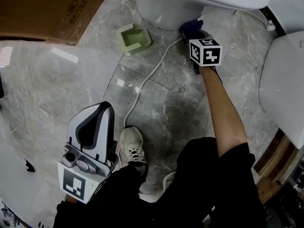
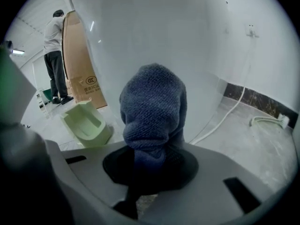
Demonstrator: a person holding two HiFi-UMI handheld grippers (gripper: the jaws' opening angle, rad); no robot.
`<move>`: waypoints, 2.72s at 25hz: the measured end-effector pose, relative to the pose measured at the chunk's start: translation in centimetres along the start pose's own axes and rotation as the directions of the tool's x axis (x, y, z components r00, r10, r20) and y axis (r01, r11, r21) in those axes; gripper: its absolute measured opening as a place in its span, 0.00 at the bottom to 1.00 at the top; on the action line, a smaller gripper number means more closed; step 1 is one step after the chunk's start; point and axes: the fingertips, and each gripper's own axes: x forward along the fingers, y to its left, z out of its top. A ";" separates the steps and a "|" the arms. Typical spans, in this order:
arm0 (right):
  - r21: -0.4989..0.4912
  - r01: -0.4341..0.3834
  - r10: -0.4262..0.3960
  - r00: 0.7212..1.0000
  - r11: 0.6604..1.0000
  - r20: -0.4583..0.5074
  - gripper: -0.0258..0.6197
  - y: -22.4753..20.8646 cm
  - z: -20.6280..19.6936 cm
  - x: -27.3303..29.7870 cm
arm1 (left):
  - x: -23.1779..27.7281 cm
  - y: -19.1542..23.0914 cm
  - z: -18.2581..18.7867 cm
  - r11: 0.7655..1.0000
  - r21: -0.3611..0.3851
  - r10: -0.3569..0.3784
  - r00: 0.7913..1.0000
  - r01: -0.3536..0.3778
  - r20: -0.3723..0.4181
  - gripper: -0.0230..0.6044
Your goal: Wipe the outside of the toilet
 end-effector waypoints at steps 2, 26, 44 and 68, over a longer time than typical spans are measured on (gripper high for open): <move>0.003 0.004 -0.004 1.000 1.000 -0.016 0.15 0.0 -0.4 0.4 | 0.1 0.1 0.3 1.000 -0.006 0.003 1.000 -0.003 0.011 0.05; -0.122 0.024 0.022 0.932 0.992 0.362 0.15 2.8 8.1 -20.8 | -1.1 -3.2 2.9 0.996 0.068 0.057 0.997 -0.061 0.056 0.05; -0.110 0.218 -0.098 0.762 0.970 0.641 0.15 2.1 11.7 -42.7 | -4.0 -4.1 6.7 0.963 0.190 0.179 0.981 -0.190 0.075 0.05; -0.054 0.229 -0.165 0.825 0.972 0.540 0.15 6.3 33.0 -58.1 | -6.6 -2.3 33.8 0.952 0.127 0.290 0.954 -0.279 -0.082 0.05</move>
